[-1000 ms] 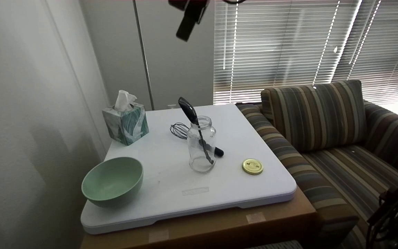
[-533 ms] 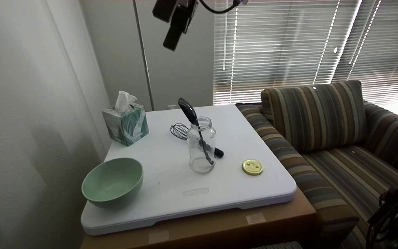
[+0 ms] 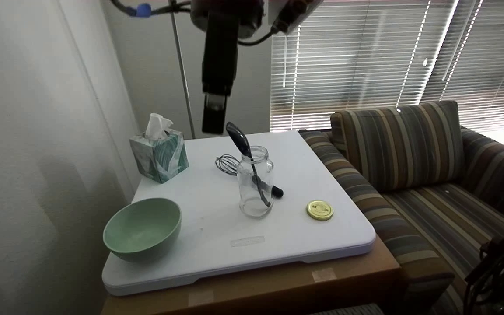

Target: Move the bowl to the right

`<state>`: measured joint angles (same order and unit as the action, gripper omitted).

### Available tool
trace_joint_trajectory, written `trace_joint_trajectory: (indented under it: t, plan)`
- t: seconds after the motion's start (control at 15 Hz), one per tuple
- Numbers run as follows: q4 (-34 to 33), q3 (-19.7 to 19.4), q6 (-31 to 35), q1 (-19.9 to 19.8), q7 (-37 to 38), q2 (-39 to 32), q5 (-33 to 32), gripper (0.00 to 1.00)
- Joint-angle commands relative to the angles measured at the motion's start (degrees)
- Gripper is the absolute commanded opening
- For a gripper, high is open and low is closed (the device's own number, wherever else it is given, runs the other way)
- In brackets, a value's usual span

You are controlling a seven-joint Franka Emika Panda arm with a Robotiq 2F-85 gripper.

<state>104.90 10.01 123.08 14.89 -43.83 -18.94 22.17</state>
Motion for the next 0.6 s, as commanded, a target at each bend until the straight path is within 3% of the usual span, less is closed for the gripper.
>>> trace_joint_trajectory:
  t: [0.0, 0.53]
  plan:
    - [-5.6, 2.0, 1.7, -0.7, 3.4, -7.8, -8.0, 1.00]
    - [-20.4, 4.0, 2.2, -0.6, 5.4, -21.3, -16.4, 1.00]
